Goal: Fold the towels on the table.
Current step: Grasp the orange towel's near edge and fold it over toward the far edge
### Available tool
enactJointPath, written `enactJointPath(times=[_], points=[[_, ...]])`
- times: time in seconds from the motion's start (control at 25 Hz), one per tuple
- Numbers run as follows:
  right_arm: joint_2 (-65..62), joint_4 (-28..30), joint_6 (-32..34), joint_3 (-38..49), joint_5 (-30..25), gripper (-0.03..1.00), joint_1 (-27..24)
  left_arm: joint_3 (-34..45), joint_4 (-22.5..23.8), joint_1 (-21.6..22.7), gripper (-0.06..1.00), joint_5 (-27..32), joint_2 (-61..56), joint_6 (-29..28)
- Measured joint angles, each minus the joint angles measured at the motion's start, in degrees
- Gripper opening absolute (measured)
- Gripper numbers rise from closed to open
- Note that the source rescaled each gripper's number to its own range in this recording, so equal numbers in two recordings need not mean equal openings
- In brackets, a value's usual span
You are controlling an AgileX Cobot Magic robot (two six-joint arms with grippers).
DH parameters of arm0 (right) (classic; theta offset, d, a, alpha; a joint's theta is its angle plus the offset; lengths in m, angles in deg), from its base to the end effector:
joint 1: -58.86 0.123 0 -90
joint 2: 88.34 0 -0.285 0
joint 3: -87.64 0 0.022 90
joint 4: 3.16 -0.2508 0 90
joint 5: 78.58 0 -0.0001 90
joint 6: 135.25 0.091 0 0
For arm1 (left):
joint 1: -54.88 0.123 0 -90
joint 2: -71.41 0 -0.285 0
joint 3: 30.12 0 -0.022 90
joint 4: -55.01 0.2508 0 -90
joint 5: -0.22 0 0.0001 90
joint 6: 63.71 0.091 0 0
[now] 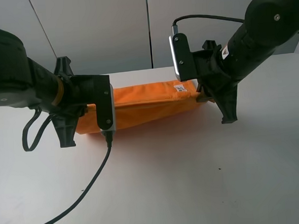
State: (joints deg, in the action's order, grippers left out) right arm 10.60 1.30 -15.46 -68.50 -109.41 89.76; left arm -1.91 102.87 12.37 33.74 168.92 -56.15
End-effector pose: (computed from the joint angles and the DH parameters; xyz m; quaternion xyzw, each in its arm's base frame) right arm 0.2657 0.1548 0.2057 -0.7142 0.6613 -0.0838 0.2137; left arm 0.2431 -0.1722 0.2053 0.6453 0.6909 0.2188 0.2415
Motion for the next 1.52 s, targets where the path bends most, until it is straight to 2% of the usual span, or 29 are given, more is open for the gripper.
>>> enactJointPath(times=[0.16, 0.32, 0.68, 1.04, 1.24, 1.52], points=[[0.00, 4.37, 1.69, -2.51, -0.22, 0.00, 0.00, -0.09, 4.45, 0.94, 0.00, -1.96, 0.00, -2.34], [0.95, 7.08, 2.37, -5.83, -0.11, 0.00, 0.00, -0.13, 6.16, 4.53, 0.00, -5.46, 0.00, -3.16], [9.77, 7.01, 2.37, -13.14, 1.03, 0.00, -2.33, -2.41, 8.87, 12.36, 0.00, -12.92, 3.67, -4.94], [17.37, 7.01, 2.64, -18.19, 2.71, 0.00, -5.73, -10.55, 9.93, 15.43, 0.00, -15.43, 13.87, -7.55], [20.94, 6.46, 2.64, -21.67, 3.82, 0.00, -7.44, -15.18, 12.27, 17.40, 0.00, -17.22, 17.48, -9.67], [25.64, 6.46, 2.64, -25.51, 4.87, 0.00, -8.66, -17.40, 13.55, 19.24, 0.00, -20.05, 21.45, -10.07]])
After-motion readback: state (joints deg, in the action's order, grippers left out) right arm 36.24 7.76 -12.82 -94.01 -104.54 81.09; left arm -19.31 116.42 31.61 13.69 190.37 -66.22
